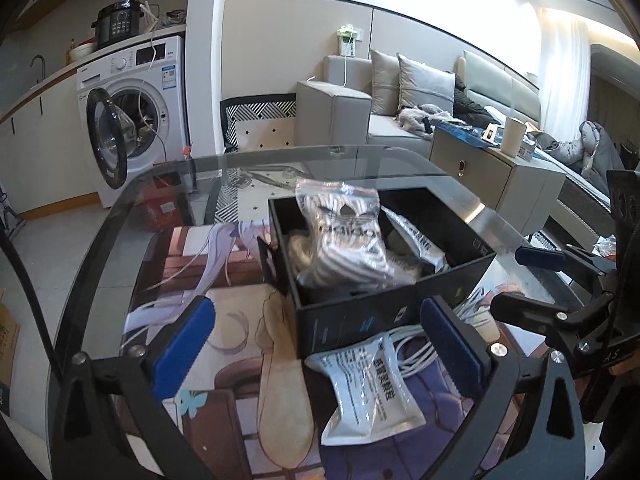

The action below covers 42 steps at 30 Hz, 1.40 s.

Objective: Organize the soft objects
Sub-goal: 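Move the left gripper to the white printed packet while the right gripper approaches the grey cable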

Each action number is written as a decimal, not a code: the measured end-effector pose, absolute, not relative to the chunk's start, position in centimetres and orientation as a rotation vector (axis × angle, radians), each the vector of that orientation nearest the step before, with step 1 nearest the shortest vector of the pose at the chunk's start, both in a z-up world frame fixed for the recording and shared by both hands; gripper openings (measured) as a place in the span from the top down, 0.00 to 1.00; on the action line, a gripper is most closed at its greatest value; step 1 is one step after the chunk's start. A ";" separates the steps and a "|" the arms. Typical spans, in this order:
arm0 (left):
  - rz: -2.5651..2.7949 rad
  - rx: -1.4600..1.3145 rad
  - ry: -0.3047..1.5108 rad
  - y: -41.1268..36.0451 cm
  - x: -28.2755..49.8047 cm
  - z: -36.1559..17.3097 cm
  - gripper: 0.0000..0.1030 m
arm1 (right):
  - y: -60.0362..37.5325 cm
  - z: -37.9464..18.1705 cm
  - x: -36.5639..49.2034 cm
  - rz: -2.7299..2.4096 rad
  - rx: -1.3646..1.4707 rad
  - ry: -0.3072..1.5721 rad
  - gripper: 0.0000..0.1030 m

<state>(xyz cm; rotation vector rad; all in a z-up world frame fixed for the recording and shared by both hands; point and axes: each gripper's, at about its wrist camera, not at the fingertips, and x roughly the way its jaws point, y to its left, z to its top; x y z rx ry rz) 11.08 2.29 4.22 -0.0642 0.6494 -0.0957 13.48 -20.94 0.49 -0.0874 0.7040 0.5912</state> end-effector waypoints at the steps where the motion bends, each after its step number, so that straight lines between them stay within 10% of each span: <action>1: -0.094 -0.064 0.655 2.4 11.1 4.0 0.00 | -20.9 0.2 13.5 0.588 -0.087 0.714 0.01; 42: -0.168 -0.044 0.842 0.0 10.5 -0.3 0.00 | -20.1 -4.6 15.9 0.505 -0.103 0.893 0.00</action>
